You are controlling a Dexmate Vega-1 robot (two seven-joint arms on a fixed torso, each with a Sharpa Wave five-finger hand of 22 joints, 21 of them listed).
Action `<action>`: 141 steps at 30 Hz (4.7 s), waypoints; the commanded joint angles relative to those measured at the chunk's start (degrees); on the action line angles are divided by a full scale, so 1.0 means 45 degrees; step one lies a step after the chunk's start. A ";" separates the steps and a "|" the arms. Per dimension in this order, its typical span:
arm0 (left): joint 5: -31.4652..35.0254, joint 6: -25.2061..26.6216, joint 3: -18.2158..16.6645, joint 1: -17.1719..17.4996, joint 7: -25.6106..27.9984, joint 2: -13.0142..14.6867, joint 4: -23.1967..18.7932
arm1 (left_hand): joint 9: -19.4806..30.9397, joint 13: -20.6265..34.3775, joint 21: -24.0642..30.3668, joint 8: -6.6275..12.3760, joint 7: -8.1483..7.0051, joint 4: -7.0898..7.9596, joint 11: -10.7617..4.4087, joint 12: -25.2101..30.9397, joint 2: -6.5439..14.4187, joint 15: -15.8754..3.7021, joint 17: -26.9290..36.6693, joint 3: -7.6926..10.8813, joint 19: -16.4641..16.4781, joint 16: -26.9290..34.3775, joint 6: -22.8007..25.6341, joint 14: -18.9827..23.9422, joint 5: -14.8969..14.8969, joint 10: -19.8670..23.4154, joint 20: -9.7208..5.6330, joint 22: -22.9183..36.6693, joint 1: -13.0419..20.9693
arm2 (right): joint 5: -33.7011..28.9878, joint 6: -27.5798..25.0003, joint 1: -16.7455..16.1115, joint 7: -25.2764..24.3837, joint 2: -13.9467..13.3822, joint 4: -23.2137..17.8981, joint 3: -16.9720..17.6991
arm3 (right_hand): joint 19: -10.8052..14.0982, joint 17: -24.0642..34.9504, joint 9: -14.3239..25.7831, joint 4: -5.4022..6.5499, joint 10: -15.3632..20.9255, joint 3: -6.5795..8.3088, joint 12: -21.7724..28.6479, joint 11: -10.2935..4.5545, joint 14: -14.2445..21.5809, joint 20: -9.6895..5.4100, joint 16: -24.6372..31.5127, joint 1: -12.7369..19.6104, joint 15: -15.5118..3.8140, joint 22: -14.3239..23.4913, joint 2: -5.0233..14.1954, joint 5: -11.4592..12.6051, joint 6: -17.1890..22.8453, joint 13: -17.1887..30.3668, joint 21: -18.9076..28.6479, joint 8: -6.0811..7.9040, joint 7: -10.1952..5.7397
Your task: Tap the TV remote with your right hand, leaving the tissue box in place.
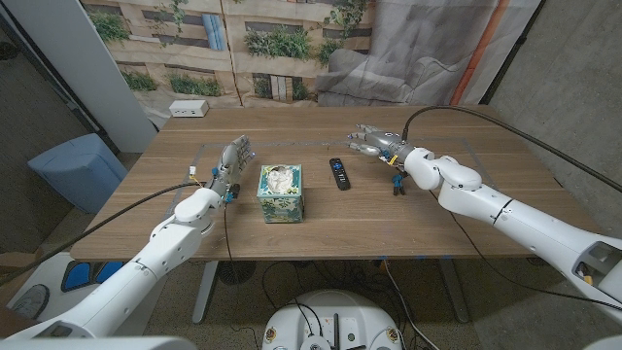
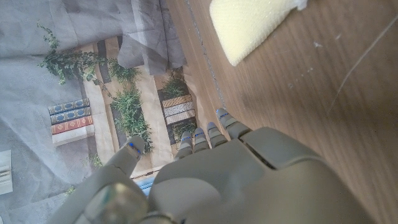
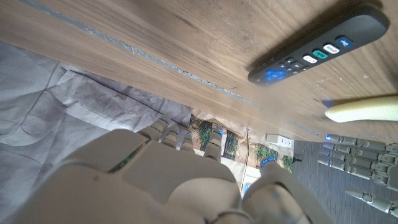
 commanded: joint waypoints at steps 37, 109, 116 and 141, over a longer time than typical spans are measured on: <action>-0.0105 0.0366 -0.0100 0.0169 0.0092 0.0283 -0.0243 | 0.0078 0.0026 -0.0058 -0.0011 -0.0027 0.0028 -0.0007 0.0039 0.0995 0.0001 0.0003 0.0075 0.0101 0.0052 -0.0097 0.0057 0.0039 0.0000 -0.0392 0.0074 -0.0002 | -0.1192 0.0422 0.0475 0.1265 0.1027 0.0922 -0.1056 | -0.0154 0.0078 0.0001 0.0299 -0.1581 -0.0298 0.0112 0.0223 -0.1794 0.0140 0.0241 -0.0209 0.0349 0.0072 0.0598 0.0205 -0.0641 0.0043 0.0197 -0.0122 0.0070; -0.0233 0.0232 0.0065 -0.0033 -0.0209 0.0025 0.0212 | 0.0080 0.0028 -0.0081 0.0007 -0.0049 0.0032 0.0003 0.0017 0.1000 0.0001 0.0004 0.0088 0.0107 0.0046 -0.0087 0.0063 0.0038 -0.0043 -0.0364 0.0074 -0.0002 | -0.0834 0.0544 0.0865 0.1187 0.1134 0.1795 -0.1461 | 0.0293 0.0152 0.0023 0.0324 -0.0996 -0.0743 0.0328 0.0077 -0.1277 0.0073 0.0548 -0.0196 0.0278 0.0068 0.0735 0.0334 -0.0242 0.0059 0.0286 0.0037 0.0175; -0.0256 0.0216 0.0100 -0.0039 -0.0236 -0.0031 0.0274 | 0.0081 0.0028 -0.0081 0.0008 -0.0054 0.0041 0.0000 0.0018 0.1002 0.0009 0.0006 0.0087 0.0107 0.0047 -0.0085 0.0063 0.0038 -0.0046 -0.0369 0.0074 -0.0008 | -0.1160 0.0253 0.0851 0.1182 0.1158 0.1678 -0.1537 | 0.0341 0.0161 0.0025 0.0332 -0.0890 -0.0786 0.0355 0.0088 -0.1181 0.0071 0.0590 -0.0202 0.0266 0.0068 0.0758 0.0345 -0.0173 0.0061 0.0294 0.0051 0.0193; -0.0514 -0.0087 -0.0058 0.0203 -0.0220 -0.0204 0.0372 | 0.0083 0.0030 -0.0078 0.0021 -0.0014 0.0158 0.0034 0.0049 0.1057 0.0053 0.0033 0.0073 0.0121 0.0073 -0.0044 0.0093 0.0042 0.0026 -0.0359 0.0077 -0.0061 | -0.1997 -0.0080 0.0818 0.1236 0.1143 0.1408 -0.1724 | 0.0543 0.0195 0.0021 0.0365 -0.0405 -0.1006 0.0444 0.0025 -0.0925 0.0077 0.0689 -0.0232 0.0240 0.0070 0.0809 0.0384 0.0340 0.0060 0.0316 0.0137 0.0243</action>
